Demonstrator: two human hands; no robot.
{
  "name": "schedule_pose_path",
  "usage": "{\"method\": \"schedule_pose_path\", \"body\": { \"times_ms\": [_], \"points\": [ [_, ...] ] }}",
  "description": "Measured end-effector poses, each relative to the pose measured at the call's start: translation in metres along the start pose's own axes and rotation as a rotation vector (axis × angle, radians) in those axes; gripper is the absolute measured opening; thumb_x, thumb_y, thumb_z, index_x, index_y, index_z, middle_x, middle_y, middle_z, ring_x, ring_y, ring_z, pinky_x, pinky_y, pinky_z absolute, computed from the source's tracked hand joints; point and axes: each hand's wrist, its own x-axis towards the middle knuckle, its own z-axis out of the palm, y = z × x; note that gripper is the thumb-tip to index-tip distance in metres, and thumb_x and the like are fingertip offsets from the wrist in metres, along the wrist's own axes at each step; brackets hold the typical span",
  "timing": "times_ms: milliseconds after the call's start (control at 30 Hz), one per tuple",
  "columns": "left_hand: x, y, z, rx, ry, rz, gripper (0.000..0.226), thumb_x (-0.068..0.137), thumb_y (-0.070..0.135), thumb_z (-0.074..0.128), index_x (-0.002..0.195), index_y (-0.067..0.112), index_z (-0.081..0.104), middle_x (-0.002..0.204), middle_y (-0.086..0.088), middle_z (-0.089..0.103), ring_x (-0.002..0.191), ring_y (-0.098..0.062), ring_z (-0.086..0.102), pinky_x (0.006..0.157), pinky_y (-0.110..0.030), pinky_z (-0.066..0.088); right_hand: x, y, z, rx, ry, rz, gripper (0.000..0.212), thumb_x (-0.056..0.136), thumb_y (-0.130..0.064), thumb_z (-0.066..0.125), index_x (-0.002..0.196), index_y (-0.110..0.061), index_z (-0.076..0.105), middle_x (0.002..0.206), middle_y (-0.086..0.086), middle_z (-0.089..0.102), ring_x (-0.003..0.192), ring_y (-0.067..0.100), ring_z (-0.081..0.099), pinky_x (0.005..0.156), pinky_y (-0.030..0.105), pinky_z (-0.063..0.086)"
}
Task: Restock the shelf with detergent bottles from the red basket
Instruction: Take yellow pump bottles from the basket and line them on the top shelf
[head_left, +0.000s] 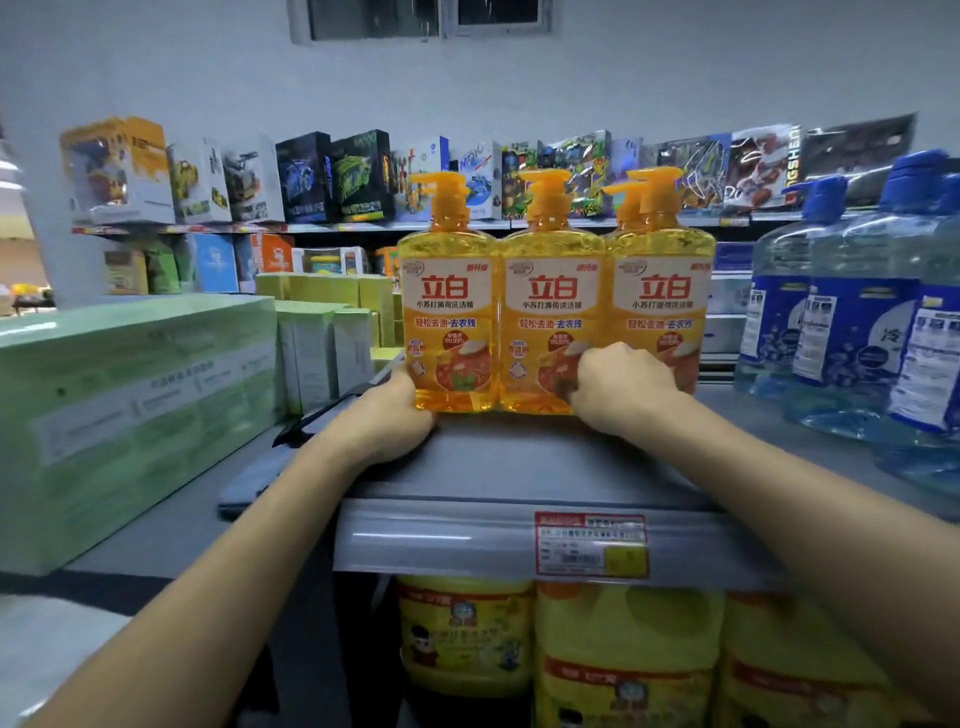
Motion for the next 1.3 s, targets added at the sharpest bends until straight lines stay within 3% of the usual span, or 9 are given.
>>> {"method": "schedule_pose_path", "body": {
  "times_ms": [300,467,600,767,900,1033,1133,1233,1300],
  "points": [
    [-0.011,0.001,-0.004,-0.042,0.089,0.038,0.052,0.097,0.031,0.055,0.146,0.024,0.037,0.142,-0.003,0.054,0.128,-0.026,0.051,0.104,-0.039,0.04,-0.026,0.003,-0.021,-0.002,-0.111,0.033,0.036,0.095,-0.049,0.057,0.11,-0.016,0.061,0.097,0.002,0.062,0.088,0.024,0.063,0.081,0.041,0.057],
    [-0.055,0.025,-0.016,0.052,0.396,0.222,0.037,0.1,0.025,0.051,0.134,0.013,0.054,0.13,-0.015,0.061,0.117,-0.033,0.055,0.097,-0.046,0.044,-0.094,0.021,-0.041,0.057,0.065,-0.03,0.03,0.096,-0.047,0.058,0.108,-0.02,0.061,0.104,0.0,0.064,0.093,0.02,0.062,0.082,0.044,0.057],
    [-0.116,0.062,0.042,0.099,0.61,0.563,0.025,0.096,0.017,0.053,0.117,0.007,0.062,0.115,-0.021,0.061,0.11,-0.039,0.052,0.09,-0.049,0.044,-0.168,0.048,-0.04,-0.009,0.272,0.011,0.032,0.099,-0.044,0.051,0.12,-0.021,0.057,0.117,0.002,0.055,0.111,0.023,0.053,0.084,0.037,0.047],
    [-0.188,0.109,0.157,0.15,0.406,0.842,0.027,0.089,0.018,0.055,0.112,0.007,0.065,0.12,-0.018,0.06,0.122,-0.039,0.049,0.1,-0.048,0.043,-0.286,0.116,-0.005,0.073,0.22,0.225,0.03,0.101,-0.043,0.049,0.123,-0.024,0.054,0.116,-0.003,0.052,0.095,0.015,0.049,0.072,0.03,0.037],
    [-0.267,0.139,0.25,0.176,0.092,0.911,0.018,0.089,0.018,0.06,0.107,0.013,0.062,0.105,-0.009,0.062,0.09,-0.032,0.058,0.068,-0.041,0.049,-0.418,0.193,0.023,0.269,0.058,0.531,0.023,0.1,-0.043,0.052,0.118,-0.029,0.056,0.107,-0.013,0.058,0.095,0.012,0.06,0.077,0.035,0.054],
    [-0.372,0.176,0.332,0.189,-0.139,0.965,0.007,0.095,0.021,0.054,0.095,0.016,0.059,0.084,-0.005,0.064,0.07,-0.032,0.062,0.051,-0.038,0.046,-0.573,0.258,0.046,0.412,0.065,0.883,0.01,0.1,-0.036,0.053,0.105,-0.035,0.061,0.084,-0.013,0.066,0.079,0.009,0.065,0.073,0.039,0.057],
    [-0.453,0.198,0.386,0.177,-0.261,0.997,0.028,0.099,0.026,0.047,0.074,0.016,0.04,0.054,-0.002,0.048,0.048,-0.034,0.052,0.04,-0.033,0.035,-0.681,0.295,0.063,0.433,-0.017,1.076,0.023,0.099,-0.021,0.045,0.097,-0.035,0.063,0.083,-0.01,0.07,0.074,0.012,0.066,0.07,0.04,0.058],
    [-0.518,0.216,0.423,0.185,-0.362,1.04,0.037,0.103,0.035,0.038,0.072,0.016,0.041,0.047,0.002,0.041,0.041,-0.027,0.047,0.04,-0.026,0.018,-0.756,0.318,0.07,0.476,-0.143,1.155,0.037,0.089,-0.005,0.041,0.091,-0.036,0.062,0.09,-0.009,0.07,0.083,0.015,0.067,0.078,0.04,0.059],
    [-0.549,0.231,0.442,0.196,-0.436,1.072,0.037,0.103,0.036,0.039,0.073,0.015,0.045,0.05,0.0,0.047,0.043,-0.025,0.049,0.039,-0.026,0.026,-0.791,0.33,0.069,0.488,-0.144,1.205,0.037,0.089,-0.004,0.042,0.096,-0.035,0.062,0.097,-0.007,0.068,0.088,0.018,0.067,0.082,0.041,0.058]
  ]
}}
